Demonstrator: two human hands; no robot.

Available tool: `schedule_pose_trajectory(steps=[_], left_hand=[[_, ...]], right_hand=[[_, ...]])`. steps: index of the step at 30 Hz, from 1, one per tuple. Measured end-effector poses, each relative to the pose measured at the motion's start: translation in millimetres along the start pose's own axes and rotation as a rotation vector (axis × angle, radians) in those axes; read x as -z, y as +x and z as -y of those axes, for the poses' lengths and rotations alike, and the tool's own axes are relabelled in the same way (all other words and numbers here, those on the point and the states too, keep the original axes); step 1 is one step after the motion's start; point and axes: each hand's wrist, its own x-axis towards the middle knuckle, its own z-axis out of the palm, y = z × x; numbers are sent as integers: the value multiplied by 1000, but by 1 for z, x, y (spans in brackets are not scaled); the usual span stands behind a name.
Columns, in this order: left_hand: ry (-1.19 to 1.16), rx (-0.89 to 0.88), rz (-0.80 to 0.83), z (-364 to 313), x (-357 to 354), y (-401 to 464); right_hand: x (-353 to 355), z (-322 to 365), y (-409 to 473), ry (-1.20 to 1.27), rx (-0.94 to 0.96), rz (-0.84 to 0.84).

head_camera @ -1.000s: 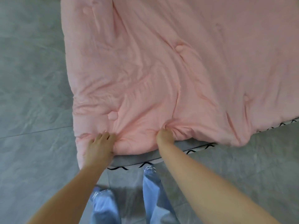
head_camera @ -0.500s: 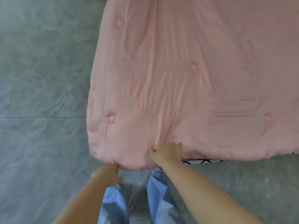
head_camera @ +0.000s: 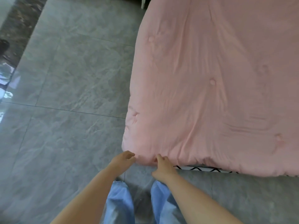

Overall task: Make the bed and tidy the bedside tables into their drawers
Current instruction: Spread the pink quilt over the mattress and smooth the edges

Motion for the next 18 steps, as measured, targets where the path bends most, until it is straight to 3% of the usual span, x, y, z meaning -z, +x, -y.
schedule_pose_trajectory(steps=[5,11,18], left_hand=[[-96,-57,-82,-16,34,-44],[-41,-222,-45,-51,127,-111],[47,-343,-300,-95,241,-154]], right_hand=[[36,61,-25,89,-7,-117],[101,140,-75,0,112,-151],[180,191,-109,7,205,-263]])
